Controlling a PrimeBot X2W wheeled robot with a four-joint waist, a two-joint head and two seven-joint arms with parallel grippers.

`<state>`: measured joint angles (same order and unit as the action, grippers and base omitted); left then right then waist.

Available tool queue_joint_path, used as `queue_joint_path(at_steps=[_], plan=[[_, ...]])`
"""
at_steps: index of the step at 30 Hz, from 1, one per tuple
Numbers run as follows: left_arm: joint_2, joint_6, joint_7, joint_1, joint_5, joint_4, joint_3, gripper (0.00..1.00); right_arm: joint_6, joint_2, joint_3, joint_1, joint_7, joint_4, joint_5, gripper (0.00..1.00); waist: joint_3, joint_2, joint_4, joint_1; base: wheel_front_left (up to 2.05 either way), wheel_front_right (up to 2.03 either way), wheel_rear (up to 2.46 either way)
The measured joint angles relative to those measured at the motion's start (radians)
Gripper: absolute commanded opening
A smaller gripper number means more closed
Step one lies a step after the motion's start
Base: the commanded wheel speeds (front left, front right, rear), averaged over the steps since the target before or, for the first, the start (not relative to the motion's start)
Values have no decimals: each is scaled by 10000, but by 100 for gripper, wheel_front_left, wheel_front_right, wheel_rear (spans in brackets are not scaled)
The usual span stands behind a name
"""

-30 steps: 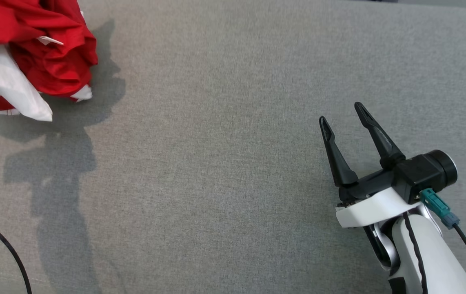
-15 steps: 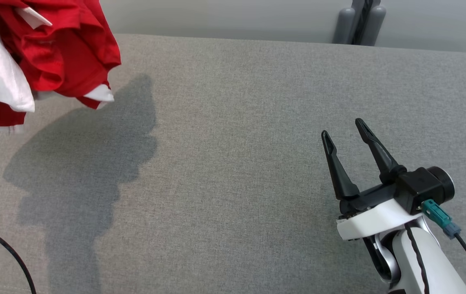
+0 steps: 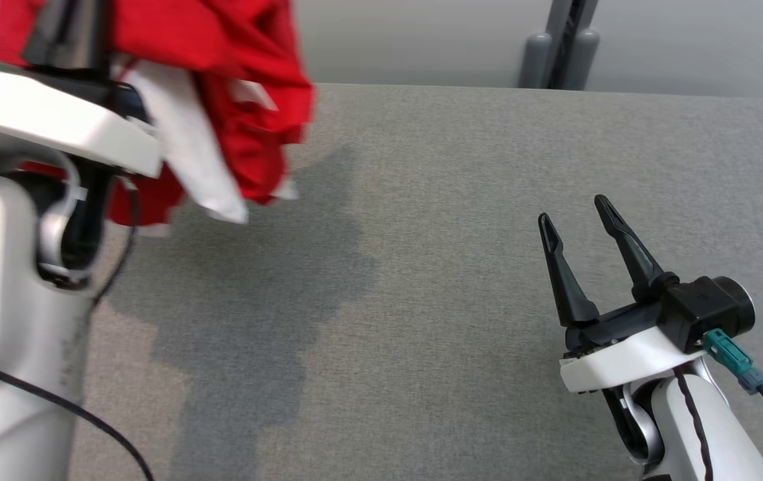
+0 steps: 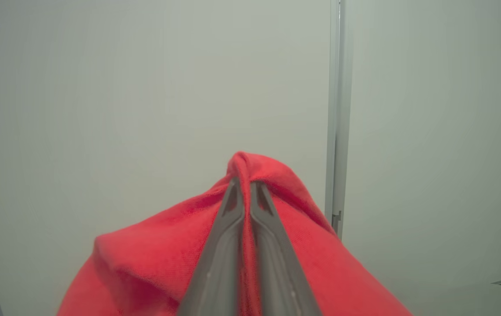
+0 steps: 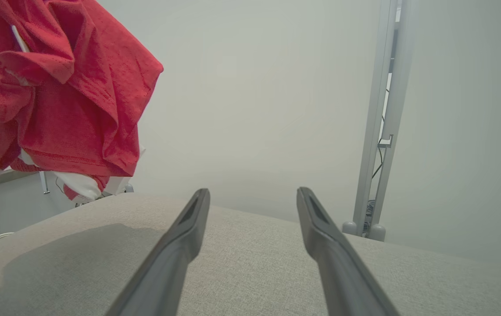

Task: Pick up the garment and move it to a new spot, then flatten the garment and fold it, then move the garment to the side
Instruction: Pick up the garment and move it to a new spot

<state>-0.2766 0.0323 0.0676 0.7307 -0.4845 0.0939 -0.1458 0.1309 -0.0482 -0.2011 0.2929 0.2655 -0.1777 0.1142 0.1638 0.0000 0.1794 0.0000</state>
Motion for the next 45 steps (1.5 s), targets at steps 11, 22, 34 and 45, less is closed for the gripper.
queue_joint_path(at_steps=[11,22,34,45], plan=[[1551,-437,-290,-721,299,-224,-1521,0,0,-6,324,108,0,123,-29,100,218,0,-1152,0,0,0,0],[1912,-729,-1854,-1451,1331,3359,-2642,100,0,-8,719,98,-2,288,-63,100,478,0,-2618,0,0,0,0],[1641,-600,-3097,-1249,1127,4497,-2092,100,0,-2,792,-98,-2,313,-140,100,316,0,-2374,0,0,0,0],[934,-1014,-3283,-3158,1269,2612,-995,100,0,2,675,-697,-2,247,-332,100,-406,0,-1347,0,0,0,0]])
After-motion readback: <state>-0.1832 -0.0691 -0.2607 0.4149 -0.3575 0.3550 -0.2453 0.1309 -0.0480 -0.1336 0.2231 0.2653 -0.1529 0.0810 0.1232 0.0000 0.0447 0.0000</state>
